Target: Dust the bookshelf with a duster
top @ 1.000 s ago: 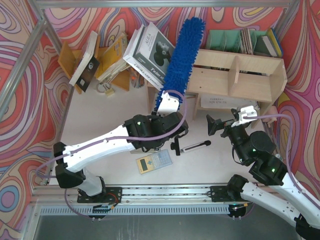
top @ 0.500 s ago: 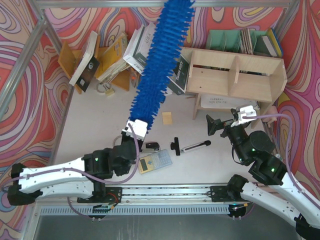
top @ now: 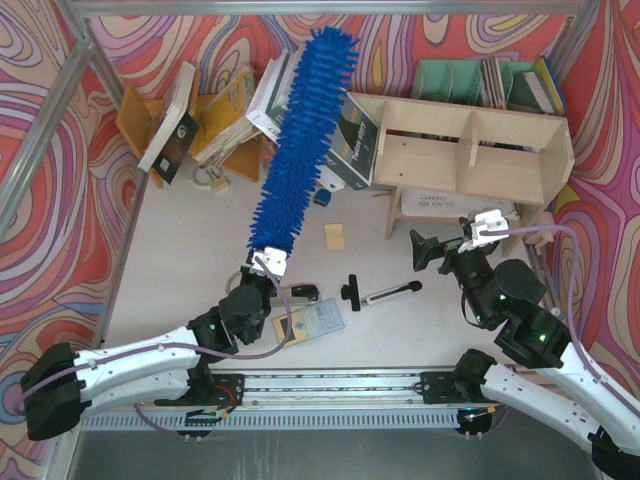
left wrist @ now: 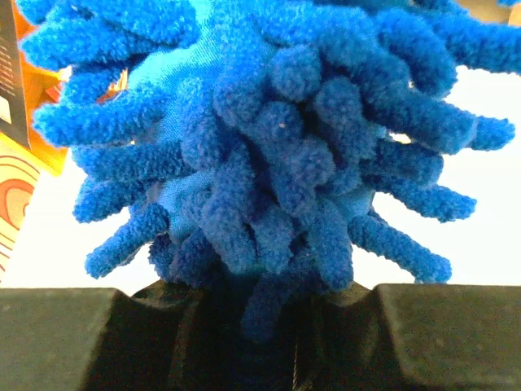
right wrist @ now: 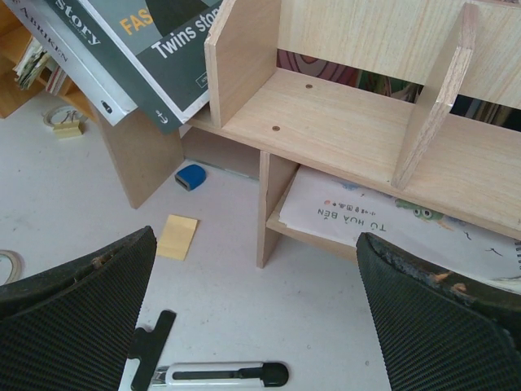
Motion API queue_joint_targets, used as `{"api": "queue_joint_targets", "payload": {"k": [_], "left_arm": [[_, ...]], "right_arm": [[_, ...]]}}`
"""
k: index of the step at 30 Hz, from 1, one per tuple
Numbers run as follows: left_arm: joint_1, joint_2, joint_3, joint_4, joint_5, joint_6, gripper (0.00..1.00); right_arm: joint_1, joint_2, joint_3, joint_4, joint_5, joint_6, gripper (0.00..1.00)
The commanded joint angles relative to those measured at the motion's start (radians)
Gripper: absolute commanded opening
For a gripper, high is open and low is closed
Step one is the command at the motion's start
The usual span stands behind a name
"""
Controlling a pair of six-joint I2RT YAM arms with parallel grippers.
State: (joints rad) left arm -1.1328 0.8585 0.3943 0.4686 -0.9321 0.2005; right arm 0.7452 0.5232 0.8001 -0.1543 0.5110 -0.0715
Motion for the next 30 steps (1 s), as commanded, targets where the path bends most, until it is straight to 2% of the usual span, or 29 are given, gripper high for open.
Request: {"api": "queue_joint_targets", "payload": {"k": [1, 6, 11, 19, 22, 30], "left_arm": [[0.086, 0.028, -0.071, 0.265, 0.134, 0.025, 0.00], [0.185, 0.093, -0.140, 0.413, 0.251, 0.025, 0.00], [0.222, 0.196, -0.166, 0.525, 0.353, 0.061, 0.00], [0.223, 0.352, -0.148, 0.583, 0.444, 0.105, 0.00], [0.223, 0.386, -0.135, 0.548, 0.476, 0.122, 0.00], [0.232, 0.335, -0.173, 0.650, 0.378, 0.164, 0.00]], "right_arm": [[-0.001, -0.005, -0.006, 0.041, 0.002, -0.007, 0.99], [0.000, -0.005, -0.005, 0.039, 0.002, -0.006, 0.99], [0.000, -0.006, -0.005, 0.039, 0.004, -0.006, 0.99], [0.000, -0.012, -0.005, 0.039, 0.010, -0.008, 0.99], [0.000, -0.014, -0.006, 0.039, 0.012, -0.008, 0.99], [0.000, -0.013, -0.009, 0.042, 0.008, -0.010, 0.99]]}}
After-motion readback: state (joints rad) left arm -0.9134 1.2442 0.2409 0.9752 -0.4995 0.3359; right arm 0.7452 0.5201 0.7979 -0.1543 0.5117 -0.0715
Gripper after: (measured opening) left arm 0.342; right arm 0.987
